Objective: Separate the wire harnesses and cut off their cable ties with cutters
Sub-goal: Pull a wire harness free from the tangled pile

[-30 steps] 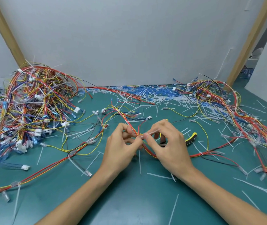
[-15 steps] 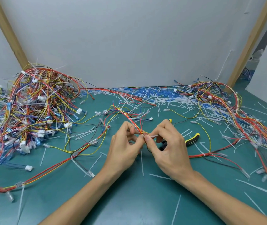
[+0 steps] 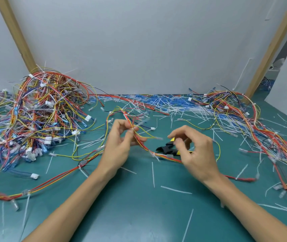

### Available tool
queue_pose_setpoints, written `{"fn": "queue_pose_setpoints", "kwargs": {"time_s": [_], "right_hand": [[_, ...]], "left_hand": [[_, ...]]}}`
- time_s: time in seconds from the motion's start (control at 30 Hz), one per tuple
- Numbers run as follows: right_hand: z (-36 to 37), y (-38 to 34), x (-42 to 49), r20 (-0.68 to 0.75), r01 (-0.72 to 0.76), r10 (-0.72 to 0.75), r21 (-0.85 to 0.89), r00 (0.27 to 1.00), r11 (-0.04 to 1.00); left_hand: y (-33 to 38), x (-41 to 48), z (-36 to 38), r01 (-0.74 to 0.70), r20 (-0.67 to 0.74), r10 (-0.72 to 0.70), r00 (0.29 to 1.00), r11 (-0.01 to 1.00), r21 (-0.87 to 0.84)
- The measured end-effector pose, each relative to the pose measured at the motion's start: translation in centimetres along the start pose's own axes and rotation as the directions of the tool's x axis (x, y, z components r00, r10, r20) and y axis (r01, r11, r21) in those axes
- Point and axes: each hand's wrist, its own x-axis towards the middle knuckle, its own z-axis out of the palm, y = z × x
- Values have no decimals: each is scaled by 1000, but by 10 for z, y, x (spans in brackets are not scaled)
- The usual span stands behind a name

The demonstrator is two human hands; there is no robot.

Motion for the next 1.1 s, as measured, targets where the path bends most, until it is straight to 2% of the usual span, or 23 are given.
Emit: {"fn": "queue_pose_setpoints", "kwargs": {"time_s": [0.1,0.2,0.4,0.47,0.53,0.6,0.7,0.8,0.9,1.1], "right_hand": [[0,-1,-2,175,62,-51,-57,983,996],[8,-5,-9,291,111,-76,-105,954,988],[20,-8,-12,218,-68,81,-68,973,995],[21,-6,-11,214,-166,162,2,963,986],[21,-6,-10,227,-310,274,140,935,940],[20,-6,-7,227,-408,352,282,908,868],[19,-6,-6,245,-469,400,432,883,770],[18,-5,-6,264,-490,413,485,872,724],[18,-2,-5,243,-475,409,462,880,749],[16,2,-5,138,-363,337,302,931,881]], "left_hand": [[4,6,-9,-11,-128,5,992,999,-47],[4,6,-12,0,-174,-12,985,997,-73],[4,1,-4,68,-166,-82,983,994,-86],[5,-1,2,110,-166,-129,978,987,-117],[6,-5,8,156,-109,-173,979,977,-143],[3,-11,13,182,-17,-184,983,981,-61],[-4,-21,22,164,147,-179,973,980,110],[-9,-26,25,60,192,-105,976,972,225],[-10,-25,22,-16,163,-34,986,954,299],[-9,-25,21,43,230,-108,967,962,269]]}}
